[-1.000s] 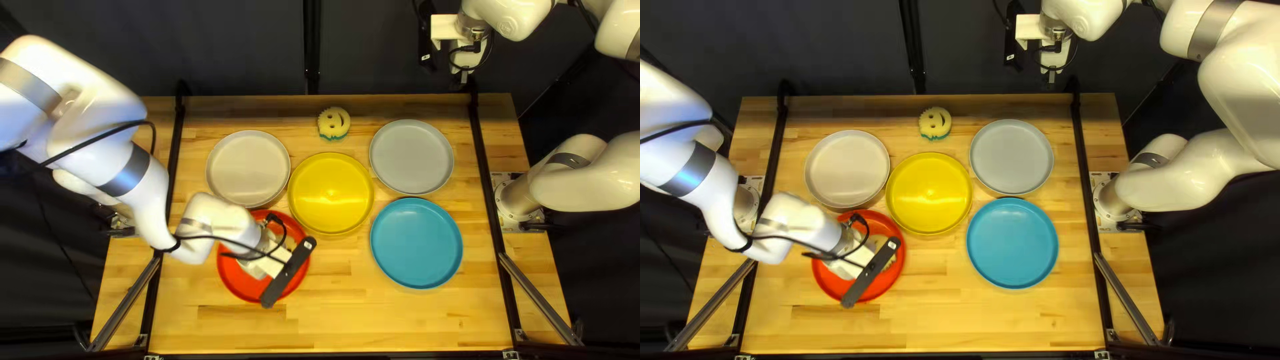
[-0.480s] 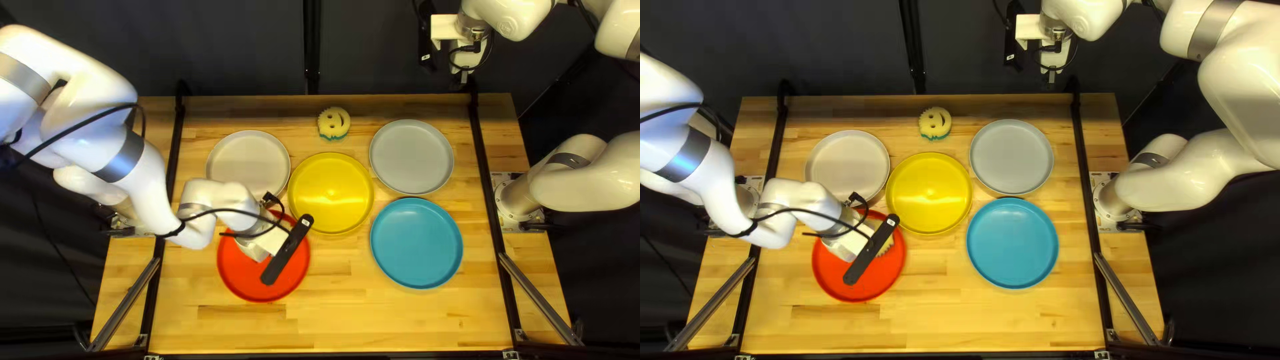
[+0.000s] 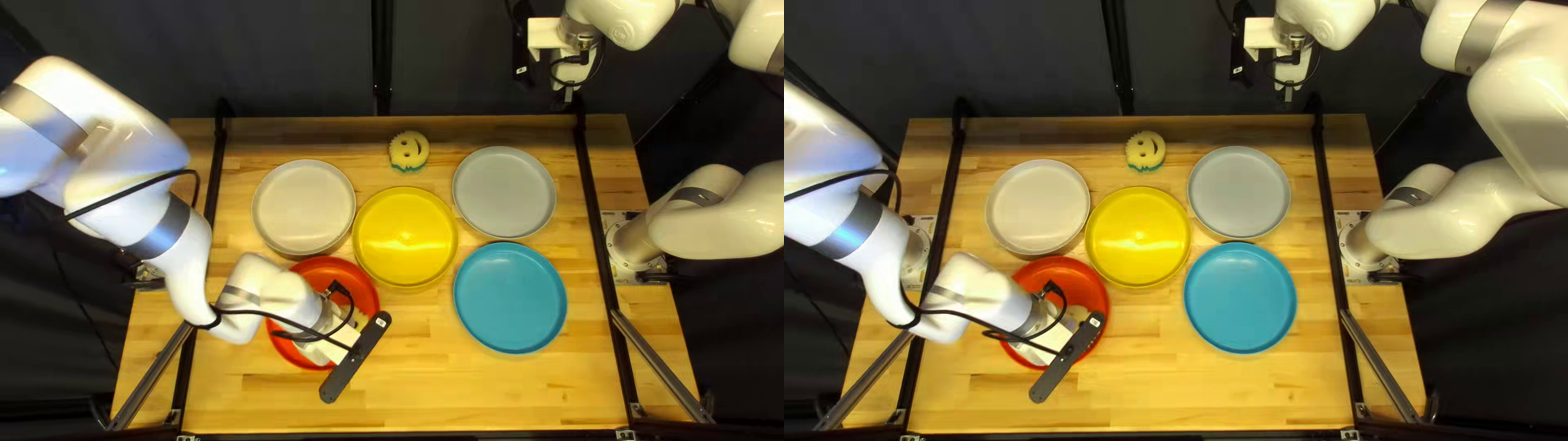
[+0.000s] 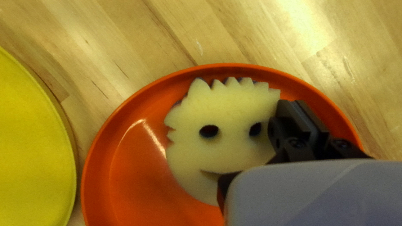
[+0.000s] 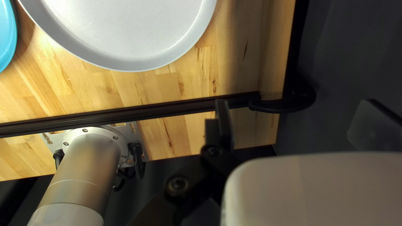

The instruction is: Pick up sponge and scrub the plate

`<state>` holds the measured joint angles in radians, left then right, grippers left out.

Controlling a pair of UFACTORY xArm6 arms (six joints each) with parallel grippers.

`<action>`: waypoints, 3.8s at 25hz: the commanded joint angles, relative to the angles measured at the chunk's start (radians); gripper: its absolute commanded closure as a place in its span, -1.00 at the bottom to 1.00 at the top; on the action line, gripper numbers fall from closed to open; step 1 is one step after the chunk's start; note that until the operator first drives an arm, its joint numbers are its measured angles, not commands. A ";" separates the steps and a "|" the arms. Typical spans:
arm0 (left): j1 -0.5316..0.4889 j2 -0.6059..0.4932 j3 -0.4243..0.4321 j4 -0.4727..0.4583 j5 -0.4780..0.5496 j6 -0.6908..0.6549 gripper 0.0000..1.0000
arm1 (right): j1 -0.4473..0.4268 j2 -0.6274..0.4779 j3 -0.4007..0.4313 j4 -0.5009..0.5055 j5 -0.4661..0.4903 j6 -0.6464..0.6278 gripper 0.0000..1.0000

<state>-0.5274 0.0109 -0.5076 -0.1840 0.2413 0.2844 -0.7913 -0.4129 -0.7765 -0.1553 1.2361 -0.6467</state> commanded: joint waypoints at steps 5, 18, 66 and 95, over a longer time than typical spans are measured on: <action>0.082 -0.125 0.167 -0.204 0.009 0.223 1.00 | 0.000 0.000 0.000 0.000 0.000 0.000 -1.00; 0.003 -0.040 0.035 -0.065 0.032 0.022 1.00 | 0.000 0.000 0.000 0.000 0.000 0.000 -1.00; 0.607 -0.611 0.437 -0.001 0.326 0.424 1.00 | 0.000 0.000 0.000 0.000 0.000 0.000 -1.00; 0.612 -0.398 0.329 -0.200 0.245 0.595 1.00 | 0.000 0.000 0.000 0.000 0.000 0.000 -1.00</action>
<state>0.0493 -0.4051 -0.1674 -0.3795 0.4879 0.8412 -0.7913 -0.4129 -0.7765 -0.1553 1.2361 -0.6467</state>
